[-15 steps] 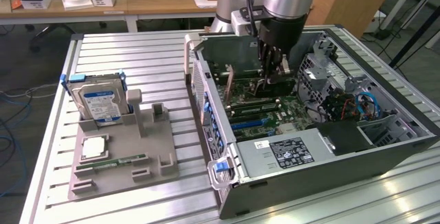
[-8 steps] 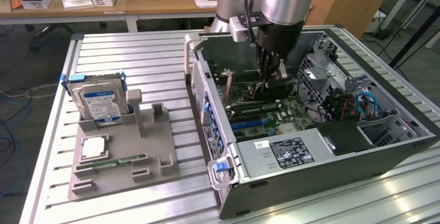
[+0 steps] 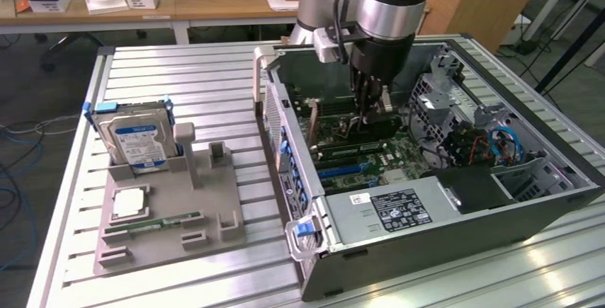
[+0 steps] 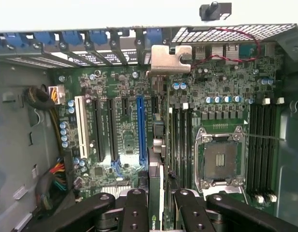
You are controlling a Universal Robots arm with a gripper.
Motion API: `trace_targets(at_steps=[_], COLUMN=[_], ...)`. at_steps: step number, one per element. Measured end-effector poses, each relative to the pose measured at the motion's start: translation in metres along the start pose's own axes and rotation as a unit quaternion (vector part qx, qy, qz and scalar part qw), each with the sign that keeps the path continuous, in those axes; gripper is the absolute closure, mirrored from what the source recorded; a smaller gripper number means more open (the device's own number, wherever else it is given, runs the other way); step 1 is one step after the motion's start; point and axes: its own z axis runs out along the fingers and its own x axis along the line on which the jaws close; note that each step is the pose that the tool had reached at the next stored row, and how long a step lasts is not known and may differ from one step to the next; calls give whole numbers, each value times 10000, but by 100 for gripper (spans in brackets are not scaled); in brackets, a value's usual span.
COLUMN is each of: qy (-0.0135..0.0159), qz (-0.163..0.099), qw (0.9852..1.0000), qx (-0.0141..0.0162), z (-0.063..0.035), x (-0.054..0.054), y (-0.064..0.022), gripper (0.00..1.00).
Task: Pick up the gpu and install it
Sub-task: 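Insert the gpu into the slot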
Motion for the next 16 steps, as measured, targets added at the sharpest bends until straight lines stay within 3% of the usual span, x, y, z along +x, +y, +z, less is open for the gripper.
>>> trace_targets(at_steps=[7,16], qy=[0,-5], qz=[0,-44], qw=[10000,10000], qx=[1,0], z=[126,251], x=[13,136], y=[11,16], gripper=[74,74])
